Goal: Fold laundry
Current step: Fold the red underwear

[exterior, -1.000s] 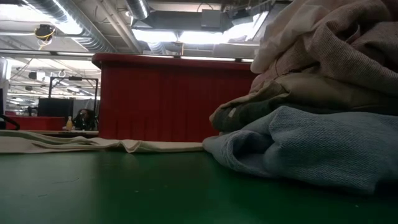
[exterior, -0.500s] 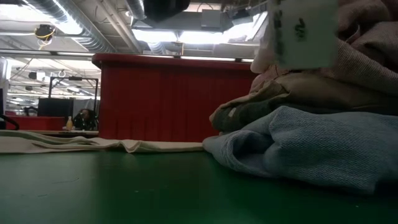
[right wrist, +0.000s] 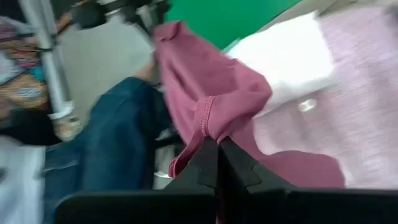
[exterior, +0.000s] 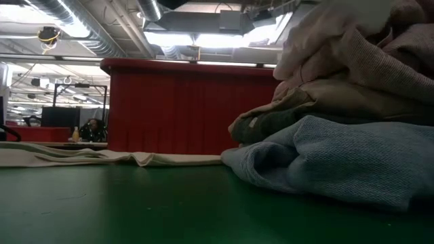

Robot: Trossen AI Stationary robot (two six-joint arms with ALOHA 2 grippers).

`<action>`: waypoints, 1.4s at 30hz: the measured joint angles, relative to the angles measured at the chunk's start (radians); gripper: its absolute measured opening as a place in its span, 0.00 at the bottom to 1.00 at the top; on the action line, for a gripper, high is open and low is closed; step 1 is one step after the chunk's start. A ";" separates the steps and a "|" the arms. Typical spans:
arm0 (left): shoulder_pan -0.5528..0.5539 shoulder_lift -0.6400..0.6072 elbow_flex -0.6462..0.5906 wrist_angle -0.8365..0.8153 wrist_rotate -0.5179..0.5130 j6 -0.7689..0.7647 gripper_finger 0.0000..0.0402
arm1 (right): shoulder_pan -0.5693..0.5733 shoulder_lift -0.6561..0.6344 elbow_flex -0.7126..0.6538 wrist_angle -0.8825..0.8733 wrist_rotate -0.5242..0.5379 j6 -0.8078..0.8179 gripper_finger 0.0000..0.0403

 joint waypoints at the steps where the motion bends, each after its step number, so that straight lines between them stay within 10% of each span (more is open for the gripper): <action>1: -0.004 0.000 0.000 0.005 0.000 0.000 0.01 | 0.024 -0.004 0.001 0.015 -0.006 0.022 0.00; 20: -0.009 0.000 0.000 0.002 -0.018 -0.003 0.01 | 0.291 0.037 -0.001 -0.071 0.172 0.291 0.00; 42: 0.037 0.000 0.000 -0.288 -0.126 -0.001 0.02 | -0.120 0.029 -0.310 -0.119 0.243 -0.160 0.00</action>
